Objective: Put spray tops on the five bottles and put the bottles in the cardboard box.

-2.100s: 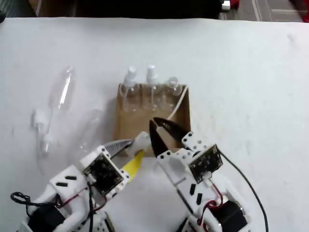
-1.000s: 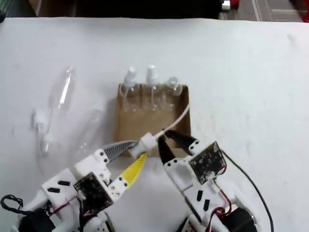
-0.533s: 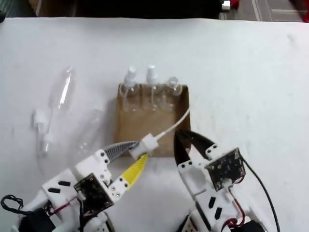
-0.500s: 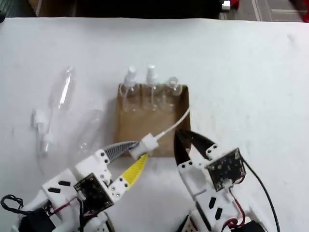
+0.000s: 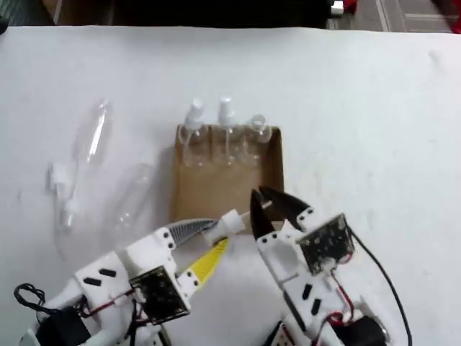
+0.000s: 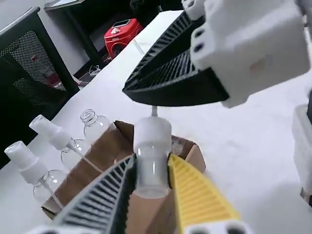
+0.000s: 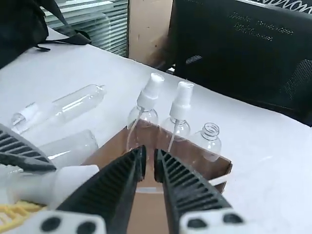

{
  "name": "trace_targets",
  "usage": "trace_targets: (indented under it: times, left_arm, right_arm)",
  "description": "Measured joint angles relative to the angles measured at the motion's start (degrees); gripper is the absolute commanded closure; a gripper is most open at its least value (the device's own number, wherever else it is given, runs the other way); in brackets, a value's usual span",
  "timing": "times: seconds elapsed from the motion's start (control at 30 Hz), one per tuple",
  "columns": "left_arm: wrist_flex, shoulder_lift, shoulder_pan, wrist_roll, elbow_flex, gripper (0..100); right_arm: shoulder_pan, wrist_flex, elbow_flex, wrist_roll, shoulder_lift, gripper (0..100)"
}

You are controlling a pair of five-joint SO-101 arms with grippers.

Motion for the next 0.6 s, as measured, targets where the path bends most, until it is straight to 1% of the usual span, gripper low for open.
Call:
trace_targets:
  times: [0.1,0.27,0.43,0.6]
  left_arm:
    - [0.0,0.9,0.0,0.0,0.0,98]
    - [0.4,0.6,0.0,0.0,0.0,98]
    - [0.5,1.0,0.3,0.0,-2.2,98]
    - [0.7,0.0,0.0,0.0,-4.8,98]
  right_arm:
    - [0.3,-2.5,2.8,-0.2,0.0,98.2]
    - [0.3,-2.2,2.9,-0.2,0.0,98.2]
    - [0.3,-0.8,2.7,3.7,0.0,98.2]
    - [-0.1,0.0,2.8,4.5,-0.1,98.2]
